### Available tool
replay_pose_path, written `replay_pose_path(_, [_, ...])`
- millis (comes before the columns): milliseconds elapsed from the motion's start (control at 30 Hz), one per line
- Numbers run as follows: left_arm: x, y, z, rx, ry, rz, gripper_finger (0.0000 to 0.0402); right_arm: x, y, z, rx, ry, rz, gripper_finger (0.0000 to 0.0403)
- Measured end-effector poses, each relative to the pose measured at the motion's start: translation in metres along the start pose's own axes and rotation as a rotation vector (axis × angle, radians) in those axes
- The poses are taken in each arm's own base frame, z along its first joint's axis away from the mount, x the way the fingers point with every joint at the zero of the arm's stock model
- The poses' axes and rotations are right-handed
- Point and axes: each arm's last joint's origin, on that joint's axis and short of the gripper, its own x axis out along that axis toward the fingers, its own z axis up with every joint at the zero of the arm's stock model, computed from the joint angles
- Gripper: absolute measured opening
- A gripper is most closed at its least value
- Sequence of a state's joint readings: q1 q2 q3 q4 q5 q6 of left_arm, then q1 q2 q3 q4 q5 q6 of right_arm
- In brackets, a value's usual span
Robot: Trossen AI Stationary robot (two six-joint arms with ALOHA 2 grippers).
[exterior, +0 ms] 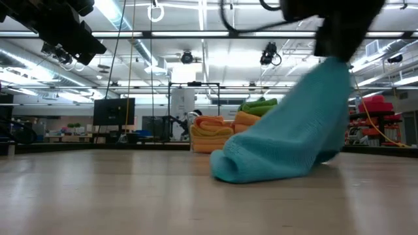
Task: Fold microfiber towels
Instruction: Fold the blue microfiber cloth
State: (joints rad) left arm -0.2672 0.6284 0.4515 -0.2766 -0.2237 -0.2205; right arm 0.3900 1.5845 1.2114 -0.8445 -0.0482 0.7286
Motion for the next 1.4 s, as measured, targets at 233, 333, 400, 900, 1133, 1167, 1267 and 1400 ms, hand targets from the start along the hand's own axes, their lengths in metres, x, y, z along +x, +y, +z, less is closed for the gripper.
replay_pose_path(233, [0.000,0.000,0.000,-0.001,0.000,0.000,0.0026,-0.001,-0.004,-0.007,0.114,0.143,0.026,0.0168])
replay_pose_path(333, [0.000,0.000,0.000,-0.002,0.000,0.000,0.0020,-0.001,-0.008,-0.006,0.147,0.148,0.007,0.0174])
replay_pose_path(400, [0.000,0.000,0.000,-0.001,0.000,0.000,0.0016,-0.001,-0.012,-0.002,0.112,0.090,-0.043,0.0174])
replay_pose_path(900, [0.000,0.000,0.000,0.021,-0.005,-0.001,0.0019,0.026,-0.059,0.046,-0.100,-0.334,-0.196,0.0222])
replay_pose_path(1133, [0.000,0.000,0.000,0.022,-0.003,0.000,0.0016,0.045,-0.079,0.042,-0.146,-0.372,-0.166,0.0224])
replay_pose_path(1167, [0.000,0.000,0.000,0.023,-0.002,0.000,0.0019,0.047,-0.083,0.041,-0.139,-0.367,-0.173,0.0222])
replay_pose_path(1267, [0.000,0.000,0.000,0.023,-0.002,0.000,0.0025,0.055,-0.094,0.036,-0.127,-0.357,-0.189,0.0216])
replay_pose_path(1400, [0.000,0.000,0.000,0.024,-0.002,0.000,0.0025,0.067,-0.105,0.024,-0.145,-0.333,-0.209,0.0210])
